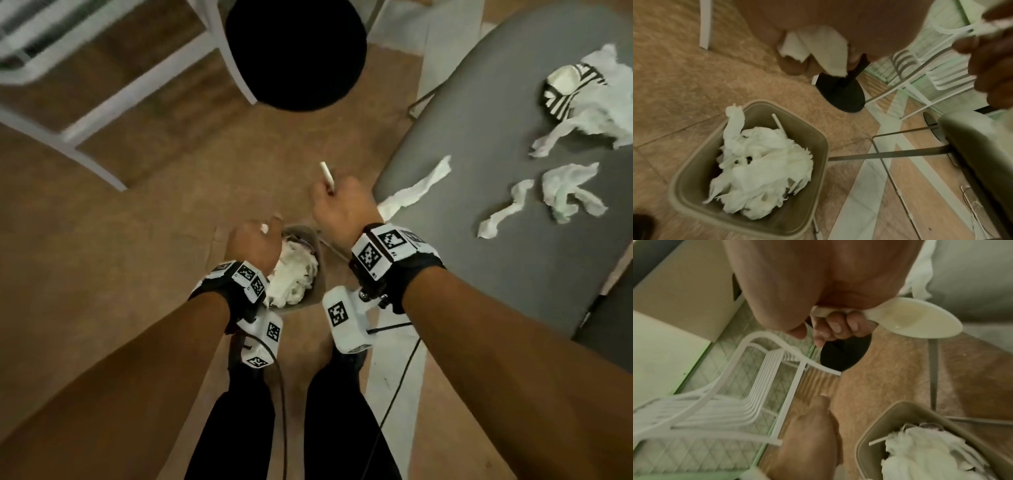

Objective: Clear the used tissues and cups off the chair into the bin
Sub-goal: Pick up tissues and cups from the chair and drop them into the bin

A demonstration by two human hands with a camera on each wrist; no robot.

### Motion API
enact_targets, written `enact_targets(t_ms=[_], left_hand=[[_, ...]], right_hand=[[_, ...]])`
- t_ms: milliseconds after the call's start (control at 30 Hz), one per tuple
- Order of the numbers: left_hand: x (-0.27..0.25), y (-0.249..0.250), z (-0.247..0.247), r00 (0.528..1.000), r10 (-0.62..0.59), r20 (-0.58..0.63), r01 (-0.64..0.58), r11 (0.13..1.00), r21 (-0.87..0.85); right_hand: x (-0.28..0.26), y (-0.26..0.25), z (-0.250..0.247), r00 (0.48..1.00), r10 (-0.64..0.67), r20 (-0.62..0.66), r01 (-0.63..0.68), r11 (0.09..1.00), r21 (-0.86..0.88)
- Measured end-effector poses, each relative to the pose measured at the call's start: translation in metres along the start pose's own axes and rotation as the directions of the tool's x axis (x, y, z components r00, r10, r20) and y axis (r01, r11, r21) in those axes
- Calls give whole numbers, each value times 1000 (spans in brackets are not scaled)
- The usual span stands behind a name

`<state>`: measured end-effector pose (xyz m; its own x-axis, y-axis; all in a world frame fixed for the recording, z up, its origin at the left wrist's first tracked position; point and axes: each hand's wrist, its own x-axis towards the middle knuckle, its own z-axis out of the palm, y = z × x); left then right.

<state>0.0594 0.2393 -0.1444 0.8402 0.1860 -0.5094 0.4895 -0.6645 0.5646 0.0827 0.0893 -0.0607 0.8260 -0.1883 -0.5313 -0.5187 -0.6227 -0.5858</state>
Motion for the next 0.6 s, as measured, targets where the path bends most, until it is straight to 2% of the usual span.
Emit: enact_targets(t_ms=[133, 200, 300, 367, 467, 500, 600], left_hand=[[4, -36, 9, 996, 52, 72, -63, 986, 152], [5, -49, 16, 992, 26, 125, -37, 996, 82], [11, -61, 25, 945, -162, 285, 200, 973, -111], [18, -66, 29, 915, -188, 356, 248, 960, -131], [26, -72, 28, 899, -169, 404, 184, 983, 0], [30, -71, 27, 911, -159, 381, 145, 987, 65], [48, -49, 20, 968, -37, 249, 3, 991, 136]], right_hand=[[-1, -8, 51, 983, -51, 175, 59, 997, -40], [1, 2, 73, 976, -40, 216, 58, 995, -75], [5, 23, 95, 981, -12, 194, 30, 996, -87], [10, 39, 108, 982, -2, 190, 28, 990, -135], [15, 60, 122, 959, 159, 234, -102, 966, -239], [14, 63, 122, 947, 198, 251, -129, 955, -269], [11, 67, 110, 953, 157, 257, -91, 963, -252]])
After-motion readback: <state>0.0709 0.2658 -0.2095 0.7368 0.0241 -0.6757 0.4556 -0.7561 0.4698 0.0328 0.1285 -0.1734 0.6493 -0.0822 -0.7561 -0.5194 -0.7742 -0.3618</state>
